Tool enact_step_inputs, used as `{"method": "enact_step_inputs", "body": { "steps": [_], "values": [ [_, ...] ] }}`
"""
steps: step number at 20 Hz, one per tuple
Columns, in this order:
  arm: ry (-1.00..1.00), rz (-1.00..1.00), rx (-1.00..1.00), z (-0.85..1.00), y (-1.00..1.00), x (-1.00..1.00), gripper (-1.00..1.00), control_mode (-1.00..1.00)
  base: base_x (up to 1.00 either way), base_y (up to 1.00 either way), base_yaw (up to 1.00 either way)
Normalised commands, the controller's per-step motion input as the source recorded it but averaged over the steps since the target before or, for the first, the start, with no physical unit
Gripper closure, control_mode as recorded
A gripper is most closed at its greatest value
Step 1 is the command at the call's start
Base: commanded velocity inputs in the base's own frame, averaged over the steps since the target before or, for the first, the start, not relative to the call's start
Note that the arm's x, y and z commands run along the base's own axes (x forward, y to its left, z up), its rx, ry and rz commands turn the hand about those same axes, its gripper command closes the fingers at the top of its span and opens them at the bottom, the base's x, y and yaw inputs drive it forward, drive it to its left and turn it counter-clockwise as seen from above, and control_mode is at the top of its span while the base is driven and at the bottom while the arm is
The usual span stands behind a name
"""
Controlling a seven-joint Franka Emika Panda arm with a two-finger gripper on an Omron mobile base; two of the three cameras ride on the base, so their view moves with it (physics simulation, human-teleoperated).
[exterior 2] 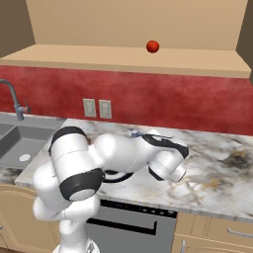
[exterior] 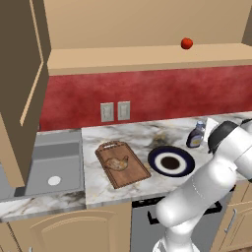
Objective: Pick the chicken drumstick from the plate and place it on the cutting board. Then pick the condiment bottle from the cabinet and place it next to the cutting board.
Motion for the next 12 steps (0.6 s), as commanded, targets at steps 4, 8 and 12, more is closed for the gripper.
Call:
{"method": "enact_step_inputs", "body": {
  "steps": [4, 8, 12],
  "values": [
    [0.0, 0.0, 0.0, 0.0, 0.0, 0.0, 1.0, -1.0, 0.0, 0.0, 0.0],
    [0.0, 0.0, 0.0, 0.0, 0.01, 0.0, 1.0, -1.0, 0.0, 0.0, 0.0],
    [0.0, 0.0, 0.0, 0.0, 0.0, 0.07, 1.0, -1.0, 0.0, 0.0, 0.0]
  ]
}}
